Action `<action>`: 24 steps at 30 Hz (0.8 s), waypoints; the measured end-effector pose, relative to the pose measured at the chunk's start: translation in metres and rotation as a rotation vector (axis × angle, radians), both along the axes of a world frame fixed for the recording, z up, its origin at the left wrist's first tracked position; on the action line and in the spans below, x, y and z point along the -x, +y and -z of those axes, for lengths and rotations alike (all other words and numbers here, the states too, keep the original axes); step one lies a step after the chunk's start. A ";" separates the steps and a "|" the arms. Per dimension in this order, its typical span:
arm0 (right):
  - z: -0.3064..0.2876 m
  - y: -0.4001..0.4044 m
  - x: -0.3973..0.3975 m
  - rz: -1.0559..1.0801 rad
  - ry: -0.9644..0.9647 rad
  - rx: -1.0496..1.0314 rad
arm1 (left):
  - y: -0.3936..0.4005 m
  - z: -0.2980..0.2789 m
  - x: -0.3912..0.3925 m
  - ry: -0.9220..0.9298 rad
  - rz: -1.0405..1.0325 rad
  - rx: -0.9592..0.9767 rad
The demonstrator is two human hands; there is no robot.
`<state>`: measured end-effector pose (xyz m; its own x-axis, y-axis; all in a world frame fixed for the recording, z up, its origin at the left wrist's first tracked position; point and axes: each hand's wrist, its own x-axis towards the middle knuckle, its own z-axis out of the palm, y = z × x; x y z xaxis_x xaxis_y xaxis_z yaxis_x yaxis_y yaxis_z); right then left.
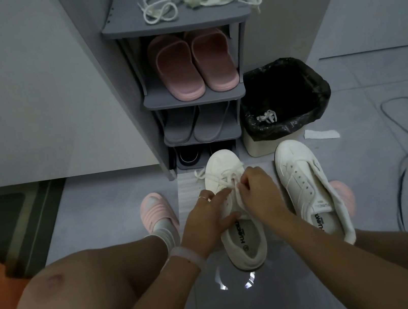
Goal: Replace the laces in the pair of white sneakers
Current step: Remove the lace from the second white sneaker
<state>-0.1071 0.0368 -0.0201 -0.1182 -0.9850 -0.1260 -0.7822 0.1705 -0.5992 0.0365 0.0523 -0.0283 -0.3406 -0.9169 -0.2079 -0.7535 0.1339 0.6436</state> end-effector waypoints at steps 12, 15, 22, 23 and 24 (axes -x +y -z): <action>0.009 0.000 0.006 0.061 -0.159 -0.060 | 0.001 0.002 0.003 -0.044 0.011 0.057; 0.006 -0.001 0.003 0.025 -0.099 -0.011 | 0.004 0.005 0.004 -0.023 0.011 0.061; -0.034 -0.042 0.017 0.073 -0.169 0.202 | -0.002 0.006 0.001 -0.013 0.049 0.014; -0.034 -0.042 0.017 0.088 -0.194 0.207 | -0.002 0.005 0.001 -0.001 0.045 0.017; -0.030 -0.038 0.015 0.092 -0.207 0.173 | -0.002 0.005 0.001 0.008 0.042 0.018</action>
